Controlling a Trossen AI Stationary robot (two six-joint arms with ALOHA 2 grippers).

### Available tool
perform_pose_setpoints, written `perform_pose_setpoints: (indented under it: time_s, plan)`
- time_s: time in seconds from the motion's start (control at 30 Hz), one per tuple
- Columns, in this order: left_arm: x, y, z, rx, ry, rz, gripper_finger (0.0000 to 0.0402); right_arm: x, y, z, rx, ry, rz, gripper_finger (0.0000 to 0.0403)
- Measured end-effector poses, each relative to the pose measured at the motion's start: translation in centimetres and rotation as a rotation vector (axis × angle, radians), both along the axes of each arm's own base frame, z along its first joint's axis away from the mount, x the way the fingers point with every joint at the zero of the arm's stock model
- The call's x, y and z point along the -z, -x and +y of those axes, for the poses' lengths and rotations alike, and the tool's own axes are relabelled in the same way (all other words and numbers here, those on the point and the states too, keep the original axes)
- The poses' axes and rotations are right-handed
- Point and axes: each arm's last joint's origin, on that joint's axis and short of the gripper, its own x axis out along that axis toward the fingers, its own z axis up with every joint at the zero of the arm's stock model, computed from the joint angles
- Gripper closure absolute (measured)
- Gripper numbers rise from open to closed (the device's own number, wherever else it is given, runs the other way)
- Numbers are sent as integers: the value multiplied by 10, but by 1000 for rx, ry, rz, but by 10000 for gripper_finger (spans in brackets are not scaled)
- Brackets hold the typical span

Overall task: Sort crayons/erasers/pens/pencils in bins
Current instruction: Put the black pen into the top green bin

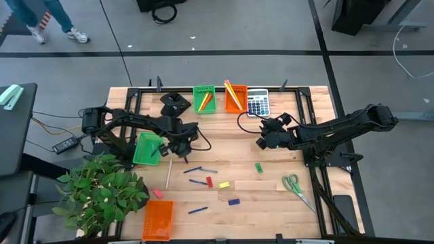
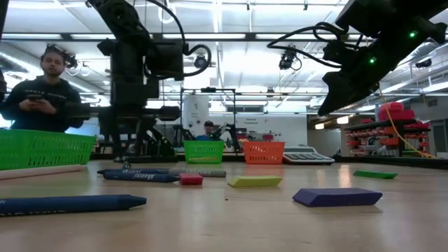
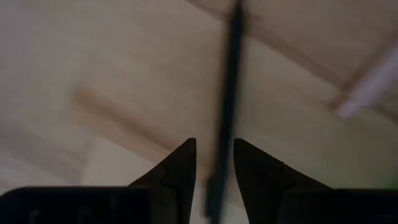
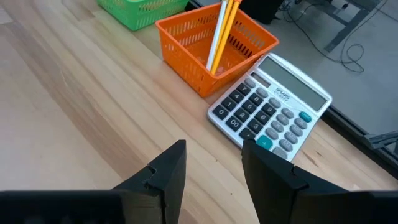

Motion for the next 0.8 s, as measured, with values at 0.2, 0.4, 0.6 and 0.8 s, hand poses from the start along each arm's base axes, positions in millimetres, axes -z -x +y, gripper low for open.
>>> perform_pose_setpoints:
  time_s: [0.2, 0.4, 0.6, 0.8]
  plan:
    - [0, 0, 4, -20, -2, -4, 291, 0, 0, 0, -11, -17, 0, 241]
    - [1, 6, 3, 4, 6, 58, 288, 0, 0, 0, -12, -16, 2, 241]
    - [4, 2, 5, 16, -1, 32, 296, 0, 0, 0, -12, -17, 1, 241]
    - [19, -1, 7, 21, 15, 97, 295, 0, 0, 0, -12, -17, 1, 241]
